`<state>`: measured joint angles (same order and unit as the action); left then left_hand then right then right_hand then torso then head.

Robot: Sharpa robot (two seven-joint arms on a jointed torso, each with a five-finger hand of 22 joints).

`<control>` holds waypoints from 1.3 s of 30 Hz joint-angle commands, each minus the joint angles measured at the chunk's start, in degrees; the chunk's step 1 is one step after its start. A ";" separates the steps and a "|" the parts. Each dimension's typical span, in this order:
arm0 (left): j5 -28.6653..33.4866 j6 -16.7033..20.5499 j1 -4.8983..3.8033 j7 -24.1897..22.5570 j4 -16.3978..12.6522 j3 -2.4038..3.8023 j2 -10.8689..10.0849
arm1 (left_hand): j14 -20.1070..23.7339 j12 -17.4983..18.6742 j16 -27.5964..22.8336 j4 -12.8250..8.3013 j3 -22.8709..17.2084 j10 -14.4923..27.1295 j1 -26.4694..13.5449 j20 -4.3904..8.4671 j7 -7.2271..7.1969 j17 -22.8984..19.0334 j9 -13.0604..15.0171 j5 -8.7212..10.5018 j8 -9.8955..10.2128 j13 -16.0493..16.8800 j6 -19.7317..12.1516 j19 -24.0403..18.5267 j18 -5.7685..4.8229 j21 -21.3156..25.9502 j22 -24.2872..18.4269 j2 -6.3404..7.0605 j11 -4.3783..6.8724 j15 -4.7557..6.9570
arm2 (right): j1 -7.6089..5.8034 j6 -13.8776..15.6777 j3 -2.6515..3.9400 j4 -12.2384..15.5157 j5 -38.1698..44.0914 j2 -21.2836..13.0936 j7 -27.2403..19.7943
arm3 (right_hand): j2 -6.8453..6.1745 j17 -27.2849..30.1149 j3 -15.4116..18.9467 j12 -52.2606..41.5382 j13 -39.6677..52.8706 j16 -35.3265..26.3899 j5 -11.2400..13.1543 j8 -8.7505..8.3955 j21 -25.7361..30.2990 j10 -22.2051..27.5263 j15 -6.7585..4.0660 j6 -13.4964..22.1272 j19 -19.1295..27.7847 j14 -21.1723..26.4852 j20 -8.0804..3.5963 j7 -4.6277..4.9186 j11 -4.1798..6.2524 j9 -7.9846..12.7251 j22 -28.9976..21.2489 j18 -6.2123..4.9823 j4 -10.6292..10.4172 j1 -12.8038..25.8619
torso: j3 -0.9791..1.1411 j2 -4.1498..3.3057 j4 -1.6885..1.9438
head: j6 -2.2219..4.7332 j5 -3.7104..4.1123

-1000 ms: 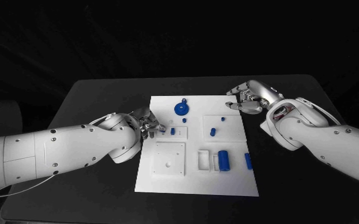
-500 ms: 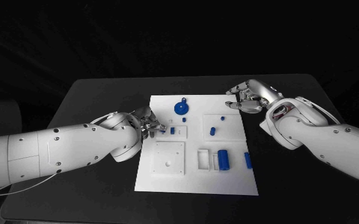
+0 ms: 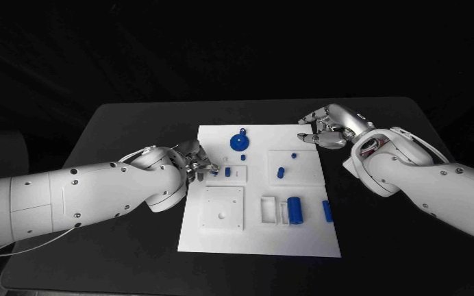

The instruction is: Assemble the parts on the task board

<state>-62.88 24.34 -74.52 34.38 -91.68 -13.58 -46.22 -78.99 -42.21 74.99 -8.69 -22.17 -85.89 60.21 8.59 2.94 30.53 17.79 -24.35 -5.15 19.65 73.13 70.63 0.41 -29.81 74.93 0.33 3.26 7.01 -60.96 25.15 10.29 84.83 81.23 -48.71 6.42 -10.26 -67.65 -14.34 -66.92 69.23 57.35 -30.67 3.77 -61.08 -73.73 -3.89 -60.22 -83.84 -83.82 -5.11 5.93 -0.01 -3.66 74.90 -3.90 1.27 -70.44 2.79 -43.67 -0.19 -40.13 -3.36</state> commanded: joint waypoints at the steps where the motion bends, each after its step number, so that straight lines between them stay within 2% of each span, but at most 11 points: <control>1: -0.06 -3.52 0.45 1.48 0.04 -0.38 -0.22 | -0.67 -0.16 0.37 -2.31 -2.41 -0.87 0.38 0.02 -5.52 0.13 0.08 -0.32 0.03 0.07 12.01 -0.45 -0.23 -0.25 1.19 -0.33 2.13 0.89 | 0.06 -0.63 0.02 0.04 0.42 0.02 -0.28 | 0.14 0.02 -0.39 0.35 0.04 -0.34 -0.21 -0.23 0.26 0.06 -0.16 -0.42 -2.48 0.02 0.00 0.00 0.14 0.09 7.96 -0.53 0.02 0.62 | -0.02 0.02 0.00 | 0.01 -0.01; 13: -0.07 -4.42 0.46 1.47 -0.31 -0.37 -0.69 | -0.69 -0.30 0.52 -2.86 -2.61 -0.87 -0.08 0.00 -5.54 0.31 0.21 -0.60 -0.12 0.21 12.03 -0.53 -0.18 -0.49 1.18 -0.47 2.13 0.88 | 0.17 -0.62 0.02 -0.02 0.42 0.07 -0.32 | 0.19 0.02 -0.34 0.38 0.02 -0.36 -0.34 -0.23 0.36 0.08 -0.17 -0.41 -2.49 0.01 -0.01 0.02 0.15 0.10 7.94 -0.54 0.07 0.66 | -0.10 0.01 0.01 | 0.02 -0.11; 29: 0.33 -7.64 0.46 1.81 -0.33 -0.37 -0.58 | -0.54 -0.27 0.40 -3.05 -2.58 -0.88 -0.39 -0.05 -5.50 -0.04 0.27 -0.32 -0.16 0.22 11.89 -0.65 -0.15 -0.53 1.14 -0.65 2.05 0.85 | 0.27 -0.73 0.02 -0.04 0.42 0.10 -0.35 | 0.19 0.02 -0.34 0.38 0.02 -0.36 -0.34 -0.23 0.36 0.08 -0.17 -0.41 -2.49 0.01 -0.01 0.02 0.15 0.10 7.94 -0.54 0.07 0.66 | 0.06 0.00 -0.04 | -0.19 -0.12; 37: 0.36 -9.83 0.46 2.26 -0.20 -0.38 -0.46 | -0.36 -0.16 0.20 -2.84 -2.32 -0.87 -0.35 -0.11 -5.43 -0.54 0.26 0.34 -0.12 0.16 11.73 -0.76 -0.15 -0.44 1.13 -0.76 1.94 0.80 | 0.30 -0.79 0.02 -0.08 0.42 0.13 -0.38 | 0.19 0.02 -0.34 0.38 0.02 -0.36 -0.34 -0.23 0.36 0.08 -0.17 -0.41 -2.49 0.01 -0.01 0.02 0.15 0.10 7.94 -0.54 0.07 0.66 | 0.06 0.00 -0.04 | -0.30 -0.01; 39: 0.36 -10.18 0.46 2.32 -0.15 -0.38 -0.41 | -0.36 -0.18 0.20 -2.47 -2.05 -0.88 -0.27 -0.13 -5.47 -0.56 0.27 1.15 -0.16 0.17 11.79 -0.74 -0.16 -0.39 1.12 -0.86 1.93 0.80 | 0.31 -0.79 0.02 -0.10 0.42 0.14 -0.39 | 0.19 0.02 -0.34 0.38 0.02 -0.36 -0.34 -0.23 0.36 0.08 -0.17 -0.41 -2.49 0.01 -0.01 0.02 0.15 0.10 7.94 -0.54 0.07 0.66 | 0.04 -0.01 -0.02 | -0.29 0.01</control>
<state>-63.53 19.54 -74.92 34.59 -91.93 -13.22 -46.81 -79.37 -42.27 75.21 -8.77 -22.09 -85.88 59.83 8.61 2.94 30.01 18.11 -23.42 -5.33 19.80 73.13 70.21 0.42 -30.04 74.92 0.17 3.25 7.45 -60.71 25.07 10.29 84.71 81.23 -48.62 6.40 -10.04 -67.65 -14.34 -66.92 69.23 57.35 -30.63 3.77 -61.08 -73.73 -3.89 -60.22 -83.84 -83.82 -5.11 5.92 -0.02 -3.66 74.90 -3.90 1.27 -70.21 2.86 -43.65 -0.23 -40.43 -3.37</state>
